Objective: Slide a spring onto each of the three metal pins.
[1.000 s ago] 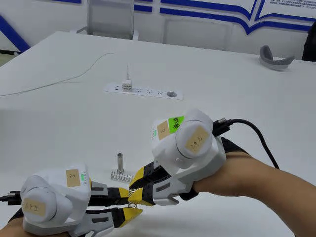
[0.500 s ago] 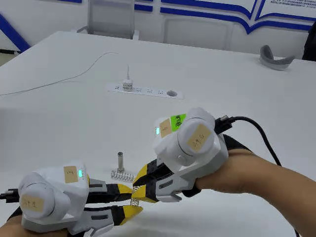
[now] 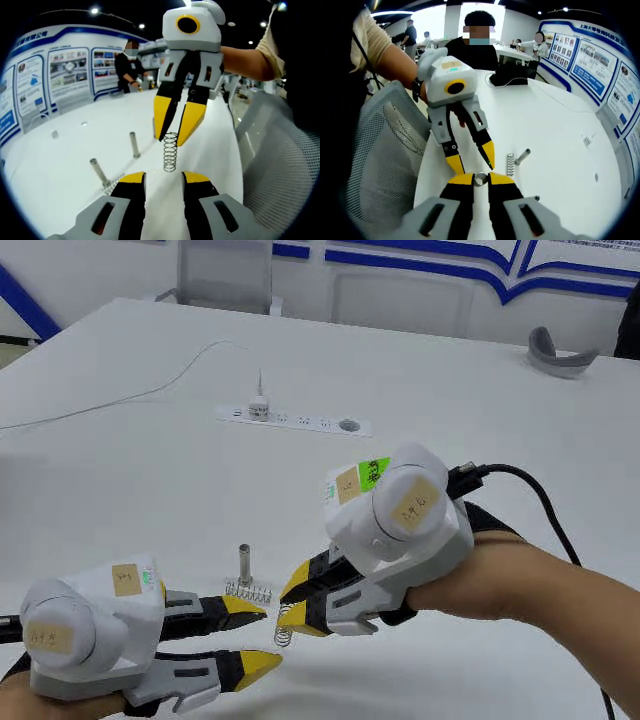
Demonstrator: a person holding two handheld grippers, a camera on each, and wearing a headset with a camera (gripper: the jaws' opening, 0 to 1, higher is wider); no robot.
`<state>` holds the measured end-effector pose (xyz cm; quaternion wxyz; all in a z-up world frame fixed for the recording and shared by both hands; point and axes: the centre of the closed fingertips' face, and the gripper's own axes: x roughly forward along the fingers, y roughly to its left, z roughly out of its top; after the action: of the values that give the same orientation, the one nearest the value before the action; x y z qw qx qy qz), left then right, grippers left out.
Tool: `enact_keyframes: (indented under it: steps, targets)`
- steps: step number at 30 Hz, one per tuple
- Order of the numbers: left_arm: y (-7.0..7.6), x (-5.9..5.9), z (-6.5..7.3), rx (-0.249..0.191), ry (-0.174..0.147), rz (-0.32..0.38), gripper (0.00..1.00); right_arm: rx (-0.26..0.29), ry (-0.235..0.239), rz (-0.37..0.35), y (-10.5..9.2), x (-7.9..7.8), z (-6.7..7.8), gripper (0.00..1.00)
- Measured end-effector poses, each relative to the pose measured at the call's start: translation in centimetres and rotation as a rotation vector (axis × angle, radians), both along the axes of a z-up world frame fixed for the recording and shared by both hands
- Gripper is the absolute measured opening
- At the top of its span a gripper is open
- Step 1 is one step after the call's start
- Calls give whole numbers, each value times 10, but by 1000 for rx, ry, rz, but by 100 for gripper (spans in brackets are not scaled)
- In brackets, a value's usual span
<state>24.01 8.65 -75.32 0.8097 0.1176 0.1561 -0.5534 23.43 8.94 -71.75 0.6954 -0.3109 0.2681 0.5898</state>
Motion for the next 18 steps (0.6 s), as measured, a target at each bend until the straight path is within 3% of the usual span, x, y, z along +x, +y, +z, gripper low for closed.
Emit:
enact_keyframes:
  steps: [18]
  targets:
    - [24,14,-4,-8,12,90,40,1,-18,-60,-18,15,9,11]
